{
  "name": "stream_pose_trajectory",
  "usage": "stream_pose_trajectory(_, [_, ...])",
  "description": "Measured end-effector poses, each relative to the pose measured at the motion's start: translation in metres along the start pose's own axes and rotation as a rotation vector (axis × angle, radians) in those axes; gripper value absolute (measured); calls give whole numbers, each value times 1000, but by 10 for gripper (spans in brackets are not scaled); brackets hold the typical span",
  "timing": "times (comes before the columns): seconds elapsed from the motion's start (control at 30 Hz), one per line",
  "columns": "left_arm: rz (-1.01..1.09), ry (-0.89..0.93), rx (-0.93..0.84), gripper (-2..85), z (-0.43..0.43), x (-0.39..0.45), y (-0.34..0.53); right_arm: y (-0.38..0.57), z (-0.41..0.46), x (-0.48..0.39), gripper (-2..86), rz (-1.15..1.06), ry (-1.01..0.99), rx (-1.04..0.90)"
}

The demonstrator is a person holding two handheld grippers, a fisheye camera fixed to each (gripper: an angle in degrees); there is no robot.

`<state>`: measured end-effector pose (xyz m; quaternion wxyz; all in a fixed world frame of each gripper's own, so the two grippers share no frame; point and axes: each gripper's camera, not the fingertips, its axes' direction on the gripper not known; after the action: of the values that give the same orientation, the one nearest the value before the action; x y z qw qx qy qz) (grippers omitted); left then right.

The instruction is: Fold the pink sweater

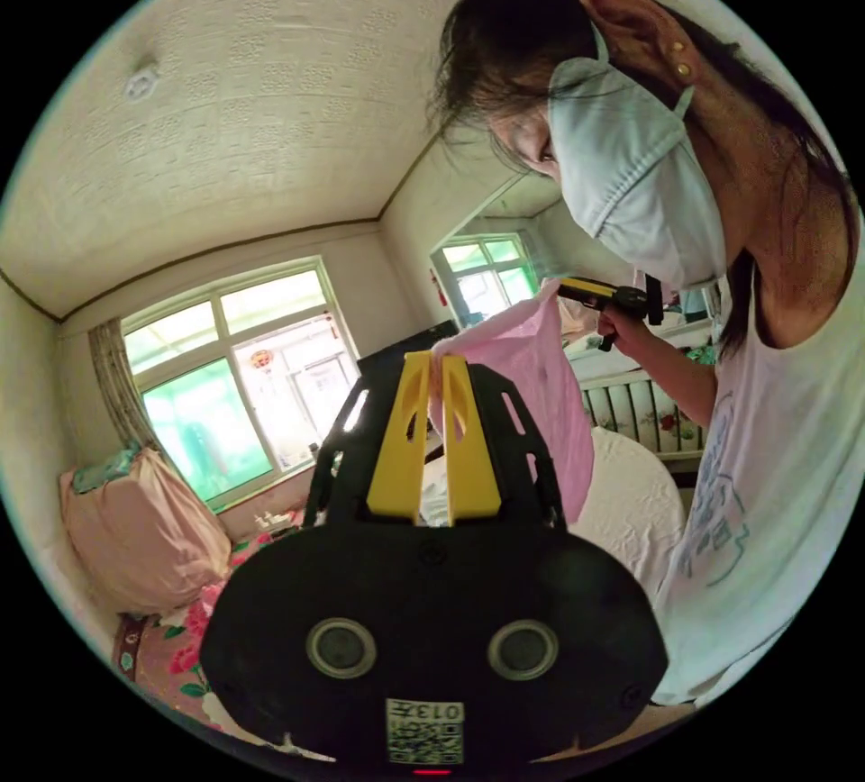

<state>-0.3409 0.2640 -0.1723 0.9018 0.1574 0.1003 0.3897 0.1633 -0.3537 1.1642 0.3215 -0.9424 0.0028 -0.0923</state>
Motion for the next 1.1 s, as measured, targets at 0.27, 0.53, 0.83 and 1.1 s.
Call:
stream_pose_trajectory(0.27, [-93,265,-53,8,152,1,-3,32,31,60,28,29,177,-103])
stream_pose_trajectory(0.53, [-359,200,-334,12,265,-41,45,127,227,33,35,34,-106,-400])
stream_pose_trajectory(0.83, [-809,-15,-674,72,387,-118,219,283,430,-71,85,74,-536,-1024])
stream_pose_trajectory(1.1, [-920,-36,-1015,113,405,-122,313,318,309,-121,96,-88,-828,-1022])
